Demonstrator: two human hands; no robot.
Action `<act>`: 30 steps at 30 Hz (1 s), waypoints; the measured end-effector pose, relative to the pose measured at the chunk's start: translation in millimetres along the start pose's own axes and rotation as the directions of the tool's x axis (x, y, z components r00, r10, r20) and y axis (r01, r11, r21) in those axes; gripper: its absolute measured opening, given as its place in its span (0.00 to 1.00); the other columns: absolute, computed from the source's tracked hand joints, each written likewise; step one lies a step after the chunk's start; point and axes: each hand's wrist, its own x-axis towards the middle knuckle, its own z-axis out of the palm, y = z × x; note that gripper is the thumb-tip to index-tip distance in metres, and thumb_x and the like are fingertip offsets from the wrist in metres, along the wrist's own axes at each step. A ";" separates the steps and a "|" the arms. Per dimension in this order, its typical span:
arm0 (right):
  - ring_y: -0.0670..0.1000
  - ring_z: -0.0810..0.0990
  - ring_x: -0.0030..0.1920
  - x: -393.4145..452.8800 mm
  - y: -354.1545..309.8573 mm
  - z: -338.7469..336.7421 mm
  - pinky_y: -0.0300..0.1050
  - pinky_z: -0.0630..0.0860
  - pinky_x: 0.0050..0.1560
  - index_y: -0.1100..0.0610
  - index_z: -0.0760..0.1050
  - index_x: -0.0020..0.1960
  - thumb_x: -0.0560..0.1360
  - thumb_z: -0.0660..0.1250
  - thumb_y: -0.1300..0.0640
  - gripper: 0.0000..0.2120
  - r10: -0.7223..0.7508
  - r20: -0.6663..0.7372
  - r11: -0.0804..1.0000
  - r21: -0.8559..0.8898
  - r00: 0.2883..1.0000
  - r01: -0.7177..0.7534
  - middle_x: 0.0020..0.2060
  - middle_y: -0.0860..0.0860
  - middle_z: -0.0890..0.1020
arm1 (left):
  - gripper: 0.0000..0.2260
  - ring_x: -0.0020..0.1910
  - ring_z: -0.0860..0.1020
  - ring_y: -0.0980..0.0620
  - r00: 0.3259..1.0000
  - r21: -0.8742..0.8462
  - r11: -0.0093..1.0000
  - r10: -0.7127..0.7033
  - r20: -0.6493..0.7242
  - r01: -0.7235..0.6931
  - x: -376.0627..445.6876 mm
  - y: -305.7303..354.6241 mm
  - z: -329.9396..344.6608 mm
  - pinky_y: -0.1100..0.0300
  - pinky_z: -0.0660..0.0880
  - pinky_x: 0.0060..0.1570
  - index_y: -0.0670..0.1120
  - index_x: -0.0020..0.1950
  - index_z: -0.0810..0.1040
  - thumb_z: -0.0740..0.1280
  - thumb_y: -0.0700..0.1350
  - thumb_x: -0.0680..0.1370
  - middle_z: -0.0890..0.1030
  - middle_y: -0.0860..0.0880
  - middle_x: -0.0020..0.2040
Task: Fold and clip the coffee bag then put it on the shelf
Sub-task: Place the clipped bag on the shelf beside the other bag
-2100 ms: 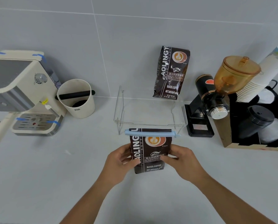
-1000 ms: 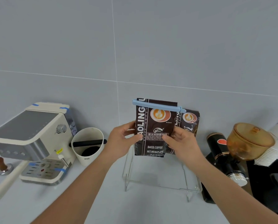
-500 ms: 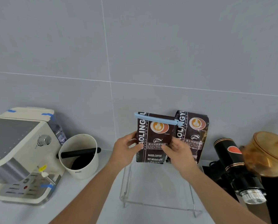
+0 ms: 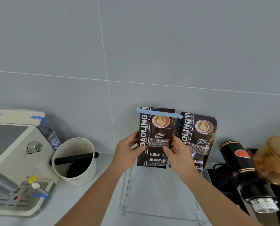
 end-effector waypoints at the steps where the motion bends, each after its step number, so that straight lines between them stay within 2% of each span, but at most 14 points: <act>1: 0.41 0.80 0.56 1.3 0.2 0.4 0.39 0.77 0.54 0.45 0.74 0.56 0.77 0.64 0.68 0.19 0.006 -0.004 1.000 -0.007 1.000 -0.006 0.52 0.39 0.82 | 0.24 0.55 0.80 0.59 1.000 -0.001 1.000 -0.001 0.002 0.001 1.4 -0.2 0.4 0.71 0.78 0.46 0.55 0.66 0.74 0.70 0.36 0.74 0.82 0.57 0.55; 3: 0.41 0.79 0.56 2.2 -0.6 1.2 0.41 0.77 0.55 0.49 0.73 0.61 0.77 0.64 0.67 0.18 0.010 -0.012 1.000 -0.027 1.000 -0.010 0.52 0.39 0.81 | 0.24 0.56 0.80 0.58 1.000 0.003 1.000 -0.001 0.008 0.001 3.7 -0.3 -0.1 0.69 0.78 0.47 0.55 0.66 0.74 0.71 0.37 0.74 0.82 0.57 0.55; 6: 0.44 0.78 0.59 3.7 -0.4 1.5 0.47 0.75 0.63 0.51 0.71 0.65 0.76 0.65 0.67 0.20 -0.005 -0.017 0.995 -0.096 1.000 0.003 0.53 0.38 0.80 | 0.23 0.55 0.80 0.59 1.000 0.021 1.000 0.004 0.002 -0.004 6.0 -1.6 -1.0 0.66 0.79 0.50 0.59 0.64 0.74 0.71 0.38 0.74 0.82 0.60 0.54; 9: 0.43 0.78 0.60 4.0 0.8 0.8 0.50 0.73 0.66 0.49 0.70 0.67 0.76 0.65 0.66 0.23 -0.011 -0.019 0.988 -0.154 1.000 0.008 0.53 0.37 0.80 | 0.22 0.54 0.80 0.60 1.000 0.047 0.999 0.013 -0.014 -0.012 4.9 -2.2 0.6 0.73 0.77 0.45 0.55 0.65 0.75 0.71 0.38 0.73 0.82 0.61 0.53; 14: 0.41 0.78 0.59 1.6 1.6 -0.6 0.50 0.74 0.66 0.47 0.71 0.65 0.76 0.65 0.66 0.22 -0.036 -0.015 0.983 -0.180 0.999 0.033 0.54 0.37 0.81 | 0.22 0.54 0.80 0.58 1.000 0.078 0.997 0.012 -0.027 -0.009 2.3 -4.0 1.3 0.73 0.77 0.45 0.52 0.65 0.76 0.72 0.39 0.73 0.82 0.57 0.54; 19: 0.41 0.78 0.59 -1.8 -5.5 -1.0 0.50 0.75 0.64 0.32 0.71 0.54 0.77 0.65 0.64 0.24 -0.022 0.002 0.991 -0.134 1.000 0.022 0.53 0.35 0.82 | 0.21 0.53 0.80 0.59 0.999 0.110 0.994 0.008 -0.032 -0.004 2.2 -1.3 1.5 0.71 0.77 0.48 0.51 0.65 0.76 0.72 0.39 0.73 0.82 0.56 0.54; 22: 0.43 0.78 0.60 -4.3 -10.7 -2.3 0.53 0.76 0.63 0.31 0.72 0.52 0.77 0.65 0.64 0.24 -0.015 -0.001 0.996 -0.090 1.000 0.015 0.53 0.36 0.82 | 0.22 0.54 0.80 0.56 0.999 0.121 0.993 0.003 -0.036 0.001 1.3 0.8 2.1 0.64 0.78 0.52 0.51 0.65 0.75 0.72 0.40 0.73 0.82 0.54 0.55; 24: 0.45 0.78 0.61 -4.2 -12.2 -3.6 0.54 0.77 0.63 0.30 0.73 0.51 0.77 0.65 0.64 0.25 -0.009 -0.004 0.998 -0.061 1.000 0.009 0.54 0.37 0.82 | 0.22 0.54 0.80 0.56 0.999 0.124 0.992 -0.002 -0.044 0.008 0.7 2.0 2.1 0.65 0.77 0.51 0.51 0.66 0.75 0.72 0.40 0.73 0.82 0.54 0.56; 27: 0.46 0.77 0.63 -5.5 -15.6 -5.7 0.56 0.75 0.64 0.33 0.73 0.55 0.77 0.65 0.63 0.23 -0.008 0.004 0.999 -0.040 1.000 0.008 0.57 0.40 0.82 | 0.22 0.54 0.80 0.57 0.999 0.127 0.992 0.002 -0.052 0.005 -0.3 5.8 1.3 0.68 0.76 0.49 0.51 0.66 0.75 0.72 0.40 0.73 0.81 0.55 0.55; 30: 0.46 0.78 0.62 -7.3 -21.4 -8.6 0.56 0.74 0.65 0.37 0.76 0.55 0.77 0.64 0.63 0.20 -0.008 0.005 1.000 -0.018 1.000 0.008 0.56 0.40 0.82 | 0.23 0.56 0.78 0.54 0.998 0.098 0.995 -0.011 -0.061 0.017 -1.3 6.9 -1.3 0.60 0.75 0.55 0.49 0.67 0.74 0.72 0.40 0.73 0.80 0.54 0.56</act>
